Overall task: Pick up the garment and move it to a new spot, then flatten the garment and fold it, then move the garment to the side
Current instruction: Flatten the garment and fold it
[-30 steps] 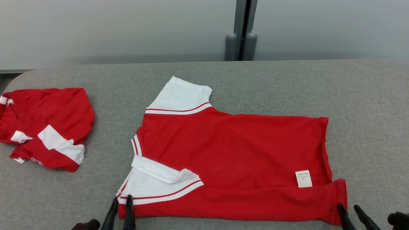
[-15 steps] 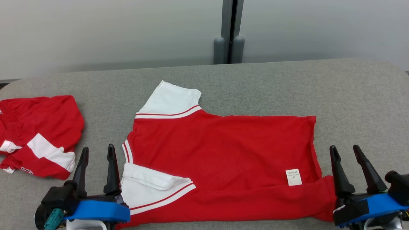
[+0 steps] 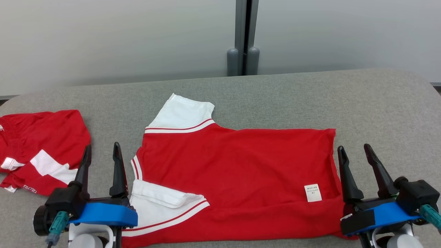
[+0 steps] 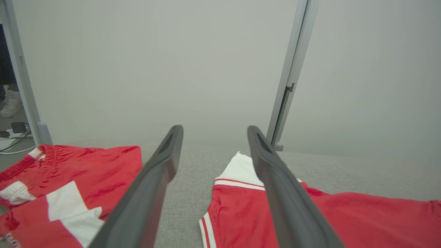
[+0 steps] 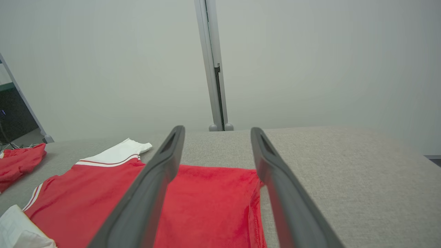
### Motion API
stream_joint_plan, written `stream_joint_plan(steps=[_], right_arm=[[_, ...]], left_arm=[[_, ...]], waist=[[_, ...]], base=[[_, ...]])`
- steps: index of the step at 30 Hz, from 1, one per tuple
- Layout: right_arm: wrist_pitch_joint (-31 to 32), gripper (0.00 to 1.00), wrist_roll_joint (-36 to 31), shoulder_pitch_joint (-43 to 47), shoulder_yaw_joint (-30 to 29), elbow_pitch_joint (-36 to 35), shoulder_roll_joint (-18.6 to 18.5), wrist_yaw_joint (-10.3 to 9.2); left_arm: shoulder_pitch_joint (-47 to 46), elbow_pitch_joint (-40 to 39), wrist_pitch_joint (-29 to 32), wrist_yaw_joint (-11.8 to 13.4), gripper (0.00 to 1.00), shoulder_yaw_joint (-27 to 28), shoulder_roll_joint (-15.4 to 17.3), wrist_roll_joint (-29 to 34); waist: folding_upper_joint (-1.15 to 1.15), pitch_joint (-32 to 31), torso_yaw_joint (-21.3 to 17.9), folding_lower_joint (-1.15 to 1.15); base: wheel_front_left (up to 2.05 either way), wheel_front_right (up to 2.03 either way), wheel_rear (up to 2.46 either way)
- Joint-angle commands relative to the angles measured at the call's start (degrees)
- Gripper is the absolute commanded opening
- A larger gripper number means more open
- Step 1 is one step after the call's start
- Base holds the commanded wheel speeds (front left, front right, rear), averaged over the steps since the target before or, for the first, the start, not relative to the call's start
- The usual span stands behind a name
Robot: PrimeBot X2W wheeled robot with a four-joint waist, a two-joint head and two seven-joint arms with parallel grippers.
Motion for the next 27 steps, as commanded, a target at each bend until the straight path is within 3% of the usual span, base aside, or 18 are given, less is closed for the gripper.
stream_joint_plan(steps=[1, 22, 27], right_arm=[[-0.2, 1.00, -0.7, -0.3, 0.0, 0.6, 0.3, 0.03], [0.5, 1.00, -3.6, 0.3, -0.1, 4.0, 1.0, 0.03], [1.2, 1.00, -4.3, -3.6, -1.1, 3.6, 0.1, 0.03]], left_arm=[[0.1, 0.8, -0.3, -0.3, 1.00, 0.5, 0.2, 0.6], [-0.4, 6.3, -0.3, -1.3, 1.00, 1.8, -0.8, 3.0], [-5.3, 7.8, -0.3, -2.5, 1.00, 1.0, 0.9, 3.8]], waist=[[0.00, -0.1, 0.1, 0.00], [0.00, -0.2, 0.6, 0.00], [0.00, 1.1, 0.3, 0.00]], base=[[0.00, 0.00, 0.00], [0.00, 0.00, 0.00], [0.00, 0.00, 0.00]])
